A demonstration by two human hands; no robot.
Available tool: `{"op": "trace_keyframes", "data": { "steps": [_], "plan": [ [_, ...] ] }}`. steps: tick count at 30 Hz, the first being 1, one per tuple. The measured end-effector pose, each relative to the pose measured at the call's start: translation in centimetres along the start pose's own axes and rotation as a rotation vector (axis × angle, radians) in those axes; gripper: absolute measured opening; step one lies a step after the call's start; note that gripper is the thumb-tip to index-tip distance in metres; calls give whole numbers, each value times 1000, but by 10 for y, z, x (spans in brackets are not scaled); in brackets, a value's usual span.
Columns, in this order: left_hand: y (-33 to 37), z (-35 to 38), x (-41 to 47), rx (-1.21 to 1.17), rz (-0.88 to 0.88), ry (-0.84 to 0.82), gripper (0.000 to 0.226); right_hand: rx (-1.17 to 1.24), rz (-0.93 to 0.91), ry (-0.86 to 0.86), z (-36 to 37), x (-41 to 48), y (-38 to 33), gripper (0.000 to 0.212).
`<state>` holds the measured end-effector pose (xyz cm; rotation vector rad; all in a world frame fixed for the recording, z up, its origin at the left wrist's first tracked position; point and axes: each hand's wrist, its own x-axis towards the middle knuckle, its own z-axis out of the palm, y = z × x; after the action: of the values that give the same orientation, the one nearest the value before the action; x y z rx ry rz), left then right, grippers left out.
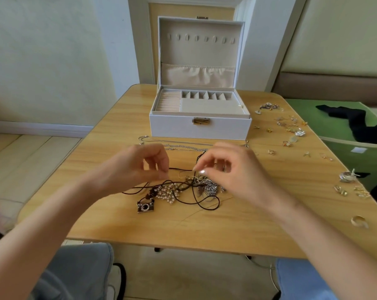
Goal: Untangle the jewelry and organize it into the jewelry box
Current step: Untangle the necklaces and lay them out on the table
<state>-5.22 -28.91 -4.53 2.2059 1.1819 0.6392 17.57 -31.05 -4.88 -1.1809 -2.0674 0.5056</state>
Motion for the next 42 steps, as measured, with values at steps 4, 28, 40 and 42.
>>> {"op": "trace_keyframes", "data": {
  "steps": [4, 28, 40, 42],
  "plan": [
    [-1, 1, -5, 119, -61, -194, 19, -138, -81, -174, 29, -5, -15, 18],
    [8, 4, -5, -12, 0, -200, 39, 758, 175, -109, -14, 5, -13, 6],
    [21, 25, 9, -423, 89, -31, 16, 966, 213, -2, -20, 5, -8, 3],
    [25, 24, 9, -524, 88, 43, 14, 1008, 247, 0, -24, 5, -6, 5]
  ]
}}
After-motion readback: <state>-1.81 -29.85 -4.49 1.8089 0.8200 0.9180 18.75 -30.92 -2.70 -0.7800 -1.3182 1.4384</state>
